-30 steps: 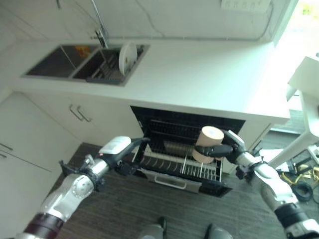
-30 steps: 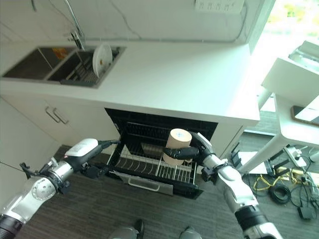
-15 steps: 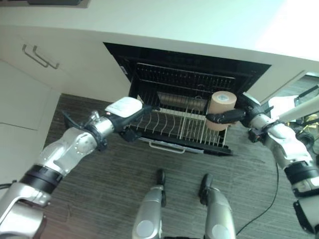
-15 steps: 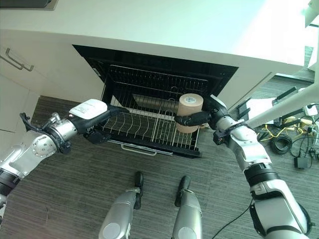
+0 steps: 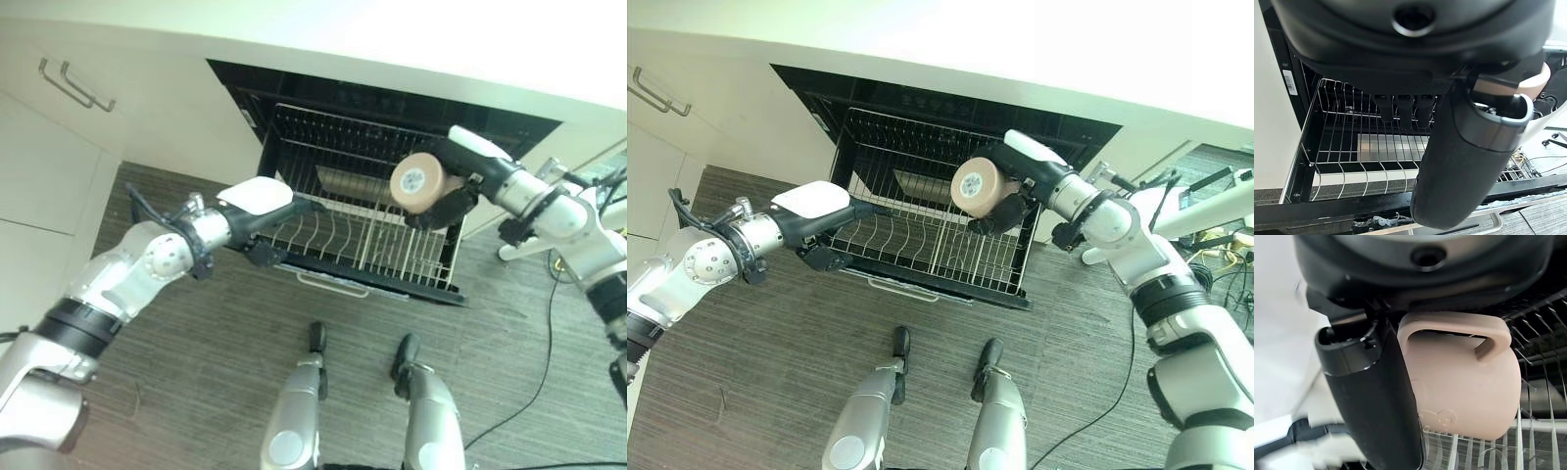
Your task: Place the dishes in the dishwasher.
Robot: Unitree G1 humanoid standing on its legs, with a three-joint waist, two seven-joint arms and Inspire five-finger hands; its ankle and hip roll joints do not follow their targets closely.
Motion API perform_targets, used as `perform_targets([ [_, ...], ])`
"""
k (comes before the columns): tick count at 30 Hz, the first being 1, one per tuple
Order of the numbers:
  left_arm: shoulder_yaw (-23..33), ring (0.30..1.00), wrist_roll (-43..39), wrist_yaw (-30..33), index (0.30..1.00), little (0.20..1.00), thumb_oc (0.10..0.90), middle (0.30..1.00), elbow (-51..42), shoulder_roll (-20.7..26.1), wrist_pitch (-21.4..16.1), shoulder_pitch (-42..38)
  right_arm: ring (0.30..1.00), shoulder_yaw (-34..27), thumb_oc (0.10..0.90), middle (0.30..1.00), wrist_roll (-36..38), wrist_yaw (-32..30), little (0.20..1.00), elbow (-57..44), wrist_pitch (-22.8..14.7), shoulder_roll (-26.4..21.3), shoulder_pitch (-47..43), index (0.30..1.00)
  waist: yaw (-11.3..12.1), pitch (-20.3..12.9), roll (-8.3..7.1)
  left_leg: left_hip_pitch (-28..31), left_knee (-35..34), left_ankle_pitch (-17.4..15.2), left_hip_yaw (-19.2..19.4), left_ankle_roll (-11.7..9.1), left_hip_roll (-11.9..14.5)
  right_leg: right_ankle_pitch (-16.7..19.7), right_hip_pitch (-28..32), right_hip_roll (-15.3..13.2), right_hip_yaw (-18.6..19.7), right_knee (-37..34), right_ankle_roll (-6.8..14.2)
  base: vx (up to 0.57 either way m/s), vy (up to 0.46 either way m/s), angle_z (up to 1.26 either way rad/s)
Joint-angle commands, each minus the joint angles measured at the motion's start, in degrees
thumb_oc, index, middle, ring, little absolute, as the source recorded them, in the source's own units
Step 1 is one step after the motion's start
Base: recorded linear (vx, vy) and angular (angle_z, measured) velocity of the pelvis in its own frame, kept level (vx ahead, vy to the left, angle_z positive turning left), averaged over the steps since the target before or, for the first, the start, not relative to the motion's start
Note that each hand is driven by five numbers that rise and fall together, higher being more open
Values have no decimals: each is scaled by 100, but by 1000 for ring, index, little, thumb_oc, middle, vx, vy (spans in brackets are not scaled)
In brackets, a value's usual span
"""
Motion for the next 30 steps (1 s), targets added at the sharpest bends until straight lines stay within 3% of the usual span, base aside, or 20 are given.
perform_targets([
  [1,124,900,-534,125,900,900,800,900,-620,492,-232,-520,300,-44,400,300,-544,-948,300,-659,-1026,-408,-960,300,32,-89,-78,-30,501,-797,364,75,59,-27,240,-5,209,-490,538,-27,-18,3],
  [3,7,900,-588,149,900,900,800,900,-646,585,-299,-622,300,340,400,300,-954,-1399,300,-548,-1211,-441,-1244,300,91,-89,-79,-81,501,-781,342,90,36,-19,207,-19,213,-490,543,-16,-16,0],
  [6,21,900,-600,198,900,900,800,900,-749,662,-294,-566,300,622,400,300,-1241,-1591,300,-732,-1193,-621,-1283,300,107,-89,-91,-157,501,-761,343,85,42,4,154,-38,170,-490,578,-16,-13,12],
  [7,-202,900,-664,319,900,900,800,900,-730,733,-314,-735,300,985,400,300,-1484,-1935,300,-533,-1259,-710,-1463,300,139,-89,-88,-240,501,-751,322,91,27,17,95,-61,138,-490,582,-48,-38,25],
  [9,-458,900,-750,449,900,900,800,900,-636,795,-403,-996,300,1301,400,300,-1472,-2410,300,-14,-1367,-706,-1622,300,199,-89,-67,-384,501,-721,299,84,13,41,-5,-96,73,-490,598,-70,-33,16],
  [10,-497,900,-760,501,900,900,800,900,-640,785,-397,-1047,300,1287,400,300,-1138,-2331,300,109,-1233,-665,-1610,300,223,-89,-50,-448,501,-716,290,87,1,39,-51,-108,52,-490,596,-65,-8,9],
  [11,-478,900,-751,529,900,900,800,900,-656,773,-388,-1029,300,1221,400,300,-672,-2203,300,168,-1103,-632,-1545,300,231,-89,-39,-477,501,-711,291,84,1,38,-70,-114,44,-490,594,-58,13,4],
  [12,-388,900,-708,569,900,900,800,900,-691,724,-364,-945,300,921,400,300,303,-1938,300,246,-831,-548,-1304,300,220,-89,-17,-515,501,-712,293,82,-2,35,-107,-119,40,-490,587,-39,27,6],
  [13,-344,900,-673,597,900,900,800,900,-693,685,-350,-894,300,681,400,300,670,-1823,300,282,-712,-468,-1144,300,205,-89,-4,-523,501,-717,296,79,-7,30,-120,-121,48,-490,582,-27,26,7],
  [14,-342,900,-664,606,900,900,800,900,-696,677,-346,-886,300,608,400,300,754,-1787,300,284,-689,-450,-1095,300,205,-89,-5,-521,501,-719,297,78,-9,27,-120,-121,50,-490,581,-12,29,6],
  [16,-128,900,-568,609,900,900,800,900,-692,515,-297,-756,300,-209,400,300,1038,-1539,300,475,-613,-138,-642,300,159,-89,44,-561,501,-743,322,75,-21,8,-190,-123,90,-490,570,-36,52,3],
  [19,135,900,-430,576,900,900,800,900,-720,213,-126,-637,300,-1005,400,300,1112,-1439,300,630,-426,241,-275,300,98,-89,125,-585,501,-765,373,65,-38,-11,-258,-135,153,-490,559,-13,80,-1],
  [21,247,900,-424,533,900,900,800,900,-753,124,-43,-595,300,-1197,400,300,951,-1438,300,659,-461,315,-177,300,76,-89,178,-633,501,-761,407,63,-45,3,-327,-156,169,-490,565,7,67,-3],
  [27,269,900,-489,430,900,900,800,900,-760,104,-48,-633,300,-978,400,300,93,-1556,300,619,-697,258,-387,300,85,-89,243,-743,501,-723,439,47,-53,50,-451,-199,144,-490,584,8,25,-6],
  [30,243,900,-516,433,900,900,800,900,-778,119,-40,-685,300,-832,400,300,672,-1481,300,590,-408,252,-520,300,108,-89,233,-817,501,-694,429,44,-45,79,-521,-209,121,-490,588,0,-4,-2],
])
